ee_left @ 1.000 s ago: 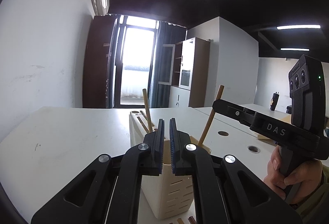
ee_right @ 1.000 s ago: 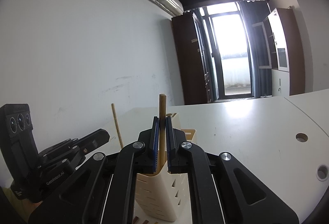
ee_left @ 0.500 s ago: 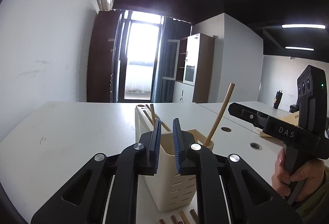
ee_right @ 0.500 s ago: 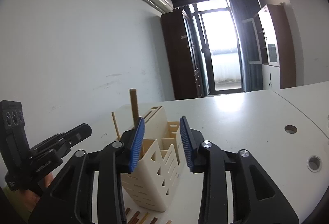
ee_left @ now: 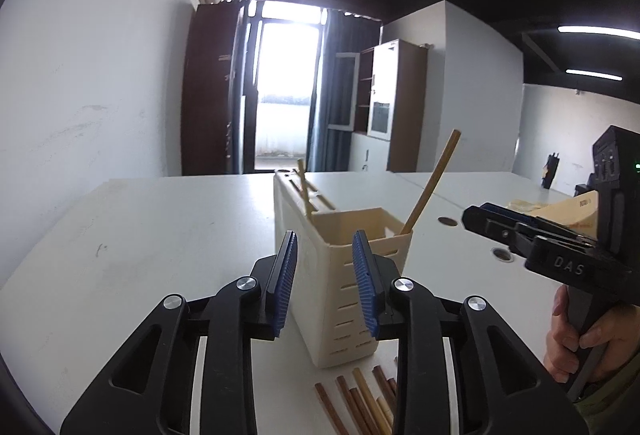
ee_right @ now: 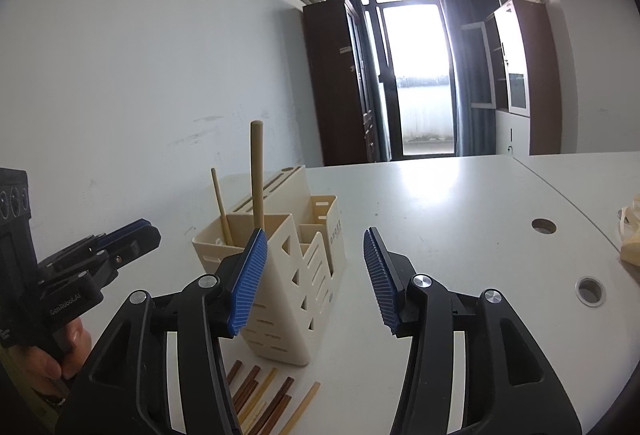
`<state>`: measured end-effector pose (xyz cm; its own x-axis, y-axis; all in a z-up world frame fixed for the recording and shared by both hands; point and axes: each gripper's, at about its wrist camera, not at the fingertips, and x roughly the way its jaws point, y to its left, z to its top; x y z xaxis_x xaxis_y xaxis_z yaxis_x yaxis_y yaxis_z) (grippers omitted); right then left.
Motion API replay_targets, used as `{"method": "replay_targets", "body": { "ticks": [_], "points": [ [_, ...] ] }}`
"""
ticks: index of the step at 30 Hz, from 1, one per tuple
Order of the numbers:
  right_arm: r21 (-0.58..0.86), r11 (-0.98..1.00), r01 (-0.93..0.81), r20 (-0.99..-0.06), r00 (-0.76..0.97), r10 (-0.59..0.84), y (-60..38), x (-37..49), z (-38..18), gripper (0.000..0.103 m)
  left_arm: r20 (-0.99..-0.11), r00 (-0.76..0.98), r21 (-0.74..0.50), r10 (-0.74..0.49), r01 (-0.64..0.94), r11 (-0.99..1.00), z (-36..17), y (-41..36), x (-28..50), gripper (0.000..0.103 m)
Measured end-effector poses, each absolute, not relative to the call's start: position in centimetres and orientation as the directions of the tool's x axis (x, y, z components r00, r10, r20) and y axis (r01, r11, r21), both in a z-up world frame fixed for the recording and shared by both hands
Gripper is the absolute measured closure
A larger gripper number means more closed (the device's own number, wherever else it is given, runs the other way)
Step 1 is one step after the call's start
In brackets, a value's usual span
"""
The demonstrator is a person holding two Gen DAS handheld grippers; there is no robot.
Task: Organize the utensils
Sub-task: 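Move both open grippers back down to the chopstick pile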
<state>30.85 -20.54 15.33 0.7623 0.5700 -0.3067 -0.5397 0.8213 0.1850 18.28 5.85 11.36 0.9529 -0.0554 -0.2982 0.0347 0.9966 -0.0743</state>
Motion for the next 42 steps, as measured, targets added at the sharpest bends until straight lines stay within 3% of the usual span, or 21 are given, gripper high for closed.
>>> {"method": "replay_targets", "body": {
  "ticks": [14, 16, 19, 27, 34, 42],
  "points": [
    [0.123, 0.852, -0.509, -0.524, 0.696, 0.491, -19.9, 29.5, 13.0, 0.043, -0.476, 0.877, -0.083, -0.065, 0.029, 0.996, 10.5, 5.2, 17.3, 0.062],
    [0.109, 0.853, -0.51, -0.578, 0.666, 0.472, -19.5, 29.8, 12.6, 0.033, -0.521, 0.852, -0.085, -0.054, 0.012, 0.996, 10.2, 5.3, 17.7, 0.06],
    [0.109, 0.85, -0.515, -0.631, 0.625, 0.46, -19.1, 30.0, 12.4, 0.033, -0.593, 0.805, -0.02, 0.007, -0.024, 1.0, 9.4, 4.9, 18.4, 0.054],
    [0.131, 0.862, -0.49, -0.758, 0.511, 0.406, -18.1, 31.4, 10.6, 0.033, -0.727, 0.687, -0.004, 0.007, -0.014, 1.0, 6.7, 4.6, 19.6, 0.05],
    [0.167, 0.88, -0.446, -0.832, 0.415, 0.368, -17.8, 32.7, 8.1, 0.033, -0.833, 0.546, -0.133, -0.09, -0.04, 0.99, 5.0, 6.3, 21.8, 0.05],
    [0.151, 0.891, -0.428, -0.866, 0.377, 0.328, -16.7, 34.2, 6.3, 0.034, -0.876, 0.473, -0.132, -0.093, -0.051, 0.99, 3.4, 6.2, 23.3, 0.05]
  ]
}}
